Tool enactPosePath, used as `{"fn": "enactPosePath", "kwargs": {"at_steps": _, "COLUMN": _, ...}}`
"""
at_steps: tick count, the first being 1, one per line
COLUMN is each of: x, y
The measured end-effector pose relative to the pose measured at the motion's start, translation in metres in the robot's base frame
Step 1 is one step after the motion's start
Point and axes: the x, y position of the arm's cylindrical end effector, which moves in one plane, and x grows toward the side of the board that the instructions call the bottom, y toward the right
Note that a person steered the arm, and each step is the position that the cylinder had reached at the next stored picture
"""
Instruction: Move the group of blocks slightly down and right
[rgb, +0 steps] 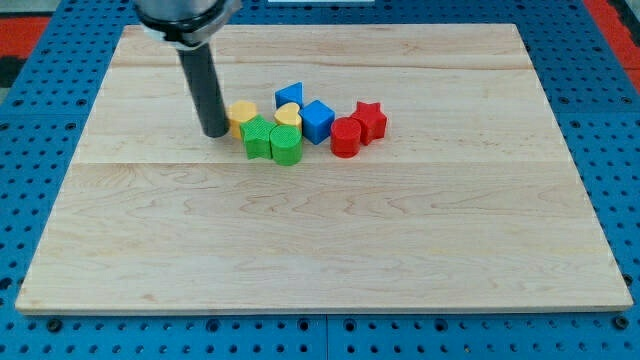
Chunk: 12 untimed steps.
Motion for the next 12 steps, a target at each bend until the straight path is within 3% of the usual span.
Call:
{"fn": "enactPosePath", "kwargs": {"at_steps": 2, "x": -0.02, "y": 0.032}}
{"fn": "enactPosePath", "kwargs": {"at_steps": 5, "x": -0.024, "y": 0.034}}
{"fn": "enactPosePath", "kwargs": {"at_steps": 7, "x": -0.041, "y": -0.023}}
{"fn": "enactPosePath", "kwargs": {"at_steps": 8, "x": -0.065, "y": -0.02}}
{"fn": "enactPosePath", "kwargs": {"at_steps": 12, "x": -0.063, "y": 0.058}}
